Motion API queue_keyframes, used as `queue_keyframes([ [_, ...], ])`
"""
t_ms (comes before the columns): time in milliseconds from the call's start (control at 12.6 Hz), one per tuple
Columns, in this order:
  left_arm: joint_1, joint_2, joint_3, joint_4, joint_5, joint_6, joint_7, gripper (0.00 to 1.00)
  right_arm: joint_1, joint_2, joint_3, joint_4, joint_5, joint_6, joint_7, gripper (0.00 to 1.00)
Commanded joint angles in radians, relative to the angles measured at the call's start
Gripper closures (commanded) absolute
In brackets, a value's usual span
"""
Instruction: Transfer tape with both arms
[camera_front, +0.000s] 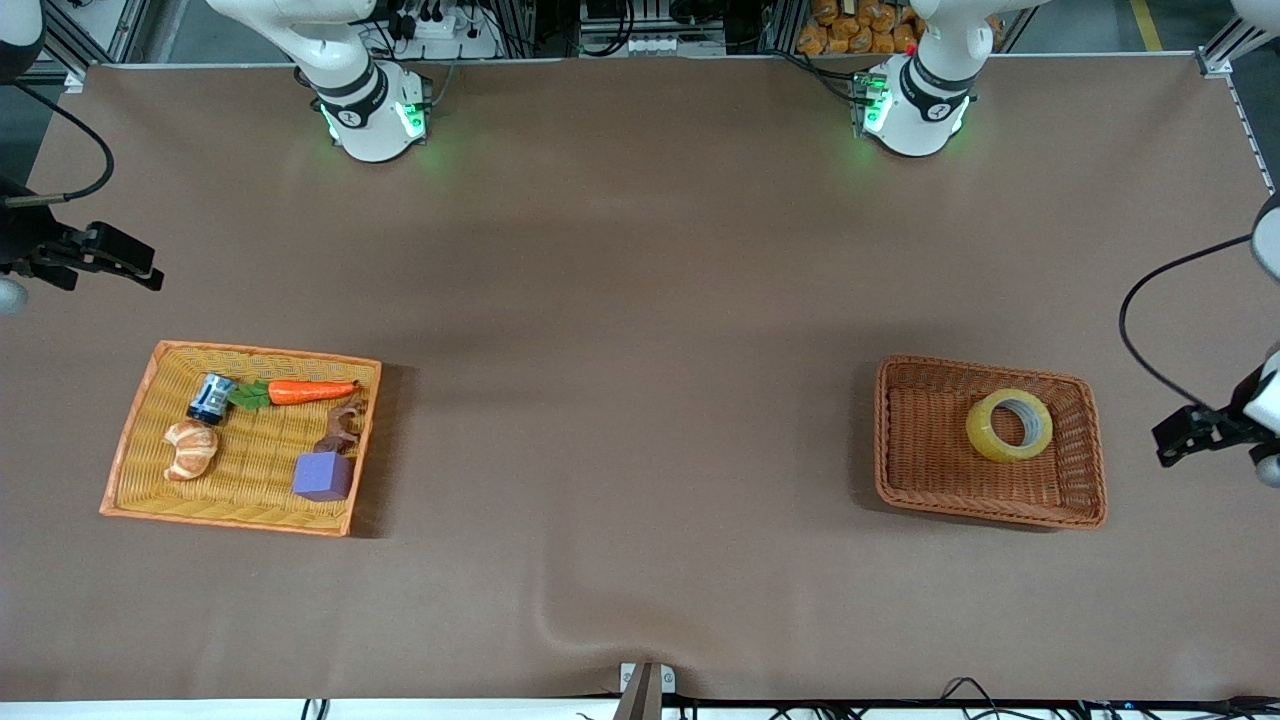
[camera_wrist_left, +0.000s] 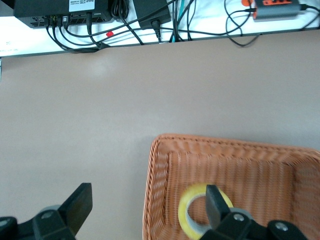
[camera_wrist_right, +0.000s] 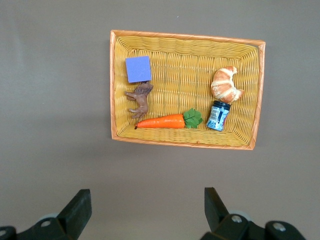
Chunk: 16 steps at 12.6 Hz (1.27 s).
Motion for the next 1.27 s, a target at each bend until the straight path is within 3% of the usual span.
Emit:
queue_keyframes([
  [0,0.010,-0.091,-0.010,0.024,-0.049,-0.191,0.001,0.00,0.006,-0.001,-0.004,0.009,0.006,-0.003,0.012,0.00],
  [554,-0.015,-0.259,-0.008,0.016,-0.149,-0.447,-0.065,0.00,0.006,-0.001,-0.004,0.010,0.006,-0.003,0.011,0.00],
  [792,-0.076,-0.299,0.000,0.006,-0.146,-0.486,-0.206,0.00,0.006,-0.001,-0.004,0.010,0.006,-0.003,0.011,0.00],
  [1188,-0.069,-0.313,0.007,-0.022,-0.146,-0.508,-0.194,0.00,0.009,0.004,-0.003,0.010,0.008,0.011,0.006,0.00],
])
